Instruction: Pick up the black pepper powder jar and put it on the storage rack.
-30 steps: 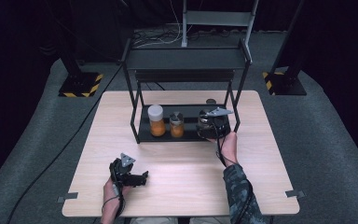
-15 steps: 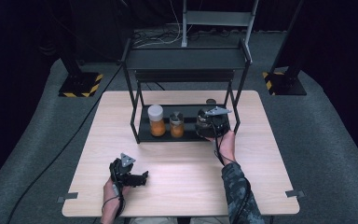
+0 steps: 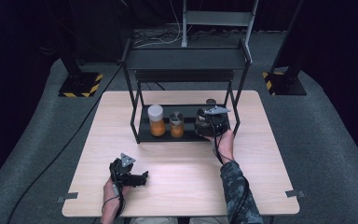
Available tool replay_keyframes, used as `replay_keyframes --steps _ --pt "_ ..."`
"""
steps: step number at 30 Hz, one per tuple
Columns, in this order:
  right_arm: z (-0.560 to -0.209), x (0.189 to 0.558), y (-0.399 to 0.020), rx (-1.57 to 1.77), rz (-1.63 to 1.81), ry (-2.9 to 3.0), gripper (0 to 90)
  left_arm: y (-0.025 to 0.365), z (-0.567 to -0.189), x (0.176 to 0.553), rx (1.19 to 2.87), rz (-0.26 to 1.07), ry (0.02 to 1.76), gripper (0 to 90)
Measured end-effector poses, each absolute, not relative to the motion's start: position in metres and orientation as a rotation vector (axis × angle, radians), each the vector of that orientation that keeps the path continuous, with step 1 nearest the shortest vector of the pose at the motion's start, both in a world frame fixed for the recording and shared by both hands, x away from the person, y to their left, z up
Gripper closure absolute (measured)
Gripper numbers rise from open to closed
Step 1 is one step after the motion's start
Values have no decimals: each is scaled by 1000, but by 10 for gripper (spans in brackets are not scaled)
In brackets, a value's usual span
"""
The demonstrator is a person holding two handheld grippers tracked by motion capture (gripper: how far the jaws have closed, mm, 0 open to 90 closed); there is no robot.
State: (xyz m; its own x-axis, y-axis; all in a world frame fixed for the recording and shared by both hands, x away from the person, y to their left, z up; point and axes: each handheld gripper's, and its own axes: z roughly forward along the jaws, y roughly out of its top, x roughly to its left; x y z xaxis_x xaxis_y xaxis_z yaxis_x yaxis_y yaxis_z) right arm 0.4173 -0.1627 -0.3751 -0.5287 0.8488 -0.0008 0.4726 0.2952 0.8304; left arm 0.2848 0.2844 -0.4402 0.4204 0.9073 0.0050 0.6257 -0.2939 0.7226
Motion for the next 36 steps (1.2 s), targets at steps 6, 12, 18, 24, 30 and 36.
replay_keyframes --steps 6,12,18,24,30,36 --pt "-378 418 -162 1183 1144 2117 304 284 -440 285 2029 558 1292 5" --pt "-383 419 -161 1194 1149 2111 304 284 -440 285 2027 560 1293 5" --pt "-390 421 -158 1200 1153 2107 304 284 -441 285 2026 560 1293 5" --pt "-394 422 -152 1192 1139 2108 304 284 -440 285 2026 560 1293 5" --pt "-396 425 -149 1192 1128 2113 304 284 -440 285 2026 560 1293 5" --pt "-397 427 -145 1188 1118 2120 304 284 -440 285 2028 559 1292 6"
